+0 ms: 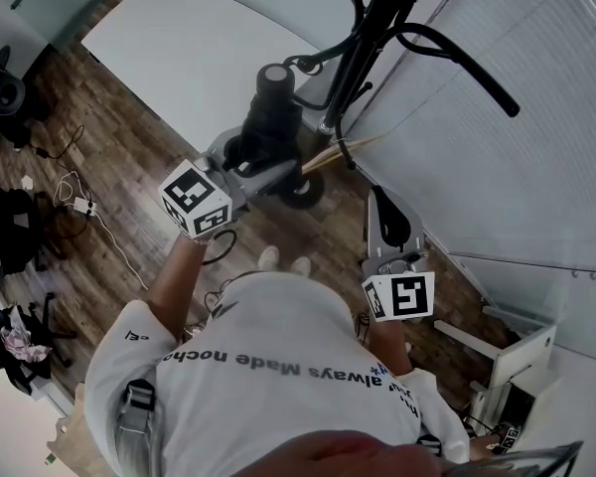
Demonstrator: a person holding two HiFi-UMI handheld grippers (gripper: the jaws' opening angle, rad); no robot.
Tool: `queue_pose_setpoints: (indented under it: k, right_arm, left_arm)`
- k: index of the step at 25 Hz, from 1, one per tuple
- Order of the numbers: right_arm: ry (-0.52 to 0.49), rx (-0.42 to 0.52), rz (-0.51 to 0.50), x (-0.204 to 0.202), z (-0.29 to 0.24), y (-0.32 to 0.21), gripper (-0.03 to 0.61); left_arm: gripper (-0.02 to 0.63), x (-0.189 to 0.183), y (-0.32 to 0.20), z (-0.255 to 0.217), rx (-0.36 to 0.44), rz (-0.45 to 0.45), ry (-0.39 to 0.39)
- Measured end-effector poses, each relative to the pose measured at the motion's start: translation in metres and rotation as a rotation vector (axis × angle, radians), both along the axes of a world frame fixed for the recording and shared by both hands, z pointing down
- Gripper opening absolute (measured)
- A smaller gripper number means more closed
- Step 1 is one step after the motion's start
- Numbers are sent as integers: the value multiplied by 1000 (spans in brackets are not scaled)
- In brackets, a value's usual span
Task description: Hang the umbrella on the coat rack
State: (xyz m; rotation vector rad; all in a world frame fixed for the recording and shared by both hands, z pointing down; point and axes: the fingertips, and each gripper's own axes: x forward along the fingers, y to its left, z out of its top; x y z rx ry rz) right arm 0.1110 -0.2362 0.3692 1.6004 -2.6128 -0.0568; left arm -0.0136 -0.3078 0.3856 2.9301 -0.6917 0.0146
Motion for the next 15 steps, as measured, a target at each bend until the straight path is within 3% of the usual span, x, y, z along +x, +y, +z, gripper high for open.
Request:
queue_pose_setpoints:
  k: [15]
  right_arm:
    - [6, -3, 4, 4, 3, -3, 3]
  left_arm:
    - [270, -1, -14, 18, -32, -25, -12]
